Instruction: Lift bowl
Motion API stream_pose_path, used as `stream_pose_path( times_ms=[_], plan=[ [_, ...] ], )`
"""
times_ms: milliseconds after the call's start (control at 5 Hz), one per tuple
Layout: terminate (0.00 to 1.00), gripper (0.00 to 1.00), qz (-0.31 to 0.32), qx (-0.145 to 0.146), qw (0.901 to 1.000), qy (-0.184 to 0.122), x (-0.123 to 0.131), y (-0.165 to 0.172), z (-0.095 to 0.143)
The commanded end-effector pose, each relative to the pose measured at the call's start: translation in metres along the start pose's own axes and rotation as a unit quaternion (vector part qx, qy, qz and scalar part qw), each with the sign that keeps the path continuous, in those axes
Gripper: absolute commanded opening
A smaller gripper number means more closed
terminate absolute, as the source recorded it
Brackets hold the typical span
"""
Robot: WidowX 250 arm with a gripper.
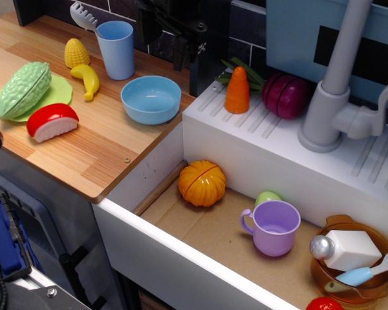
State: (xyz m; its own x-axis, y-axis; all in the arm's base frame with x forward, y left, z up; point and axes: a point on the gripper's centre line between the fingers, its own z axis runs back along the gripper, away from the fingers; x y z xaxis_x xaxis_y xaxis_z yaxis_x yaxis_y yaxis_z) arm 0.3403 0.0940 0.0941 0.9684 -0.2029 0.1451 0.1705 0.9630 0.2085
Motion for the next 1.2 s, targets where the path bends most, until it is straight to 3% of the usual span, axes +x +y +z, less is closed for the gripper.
stream_pose_path(
  times_ms=[0, 200, 1000],
  plan=[
    [0.0, 1.0, 0.0, 0.0, 1.0, 0.0, 0.0, 0.0, 0.0],
    [0.0, 1.0, 0.055, -0.002, 0.9985, 0.006, -0.008, -0.009, -0.016],
    [0.0, 1.0, 0.096, -0.03, 0.9948, -0.017, -0.019, -0.014, -0.057]
  ],
)
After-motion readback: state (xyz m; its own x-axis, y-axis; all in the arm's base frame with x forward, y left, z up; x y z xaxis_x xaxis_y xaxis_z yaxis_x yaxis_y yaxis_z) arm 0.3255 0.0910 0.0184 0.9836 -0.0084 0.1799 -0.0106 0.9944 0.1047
